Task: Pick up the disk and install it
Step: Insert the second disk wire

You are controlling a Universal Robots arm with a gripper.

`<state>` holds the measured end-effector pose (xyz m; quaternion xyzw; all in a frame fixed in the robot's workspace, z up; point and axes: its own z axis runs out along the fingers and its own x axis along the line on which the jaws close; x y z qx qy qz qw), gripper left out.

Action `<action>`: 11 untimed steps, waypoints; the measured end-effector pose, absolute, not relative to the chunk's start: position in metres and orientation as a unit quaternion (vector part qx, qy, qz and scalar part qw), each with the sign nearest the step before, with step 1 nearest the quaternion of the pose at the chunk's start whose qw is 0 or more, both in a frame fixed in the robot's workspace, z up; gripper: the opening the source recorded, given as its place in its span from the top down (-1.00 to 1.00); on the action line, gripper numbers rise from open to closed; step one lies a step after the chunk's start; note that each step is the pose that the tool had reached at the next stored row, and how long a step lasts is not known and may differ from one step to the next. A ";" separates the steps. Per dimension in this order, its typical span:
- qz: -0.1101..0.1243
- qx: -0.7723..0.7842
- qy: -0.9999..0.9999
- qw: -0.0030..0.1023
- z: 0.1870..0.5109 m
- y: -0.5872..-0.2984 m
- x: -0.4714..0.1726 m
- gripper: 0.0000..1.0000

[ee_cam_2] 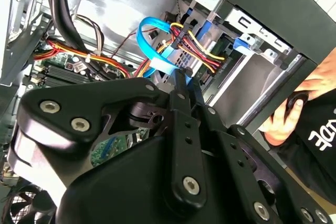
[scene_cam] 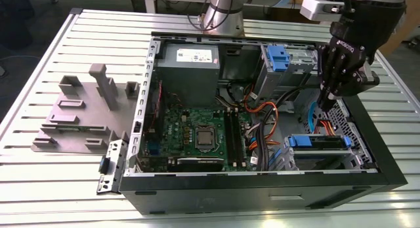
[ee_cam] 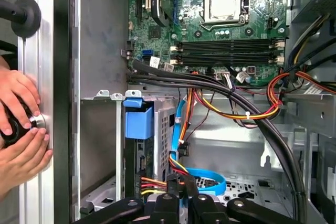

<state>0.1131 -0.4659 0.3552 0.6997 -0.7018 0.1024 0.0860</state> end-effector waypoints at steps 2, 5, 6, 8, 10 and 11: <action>0.103 0.700 -0.702 0.086 0.355 -0.466 0.113 0.67; 0.103 0.700 -0.701 0.086 0.355 -0.468 0.113 0.67; 0.103 0.700 -0.701 0.086 0.355 -0.469 0.113 0.67; 0.104 0.701 -0.700 0.085 0.355 -0.473 0.112 0.67; 0.104 0.702 -0.700 0.084 0.354 -0.477 0.110 0.67; 0.105 0.702 -0.699 0.084 0.354 -0.478 0.109 0.67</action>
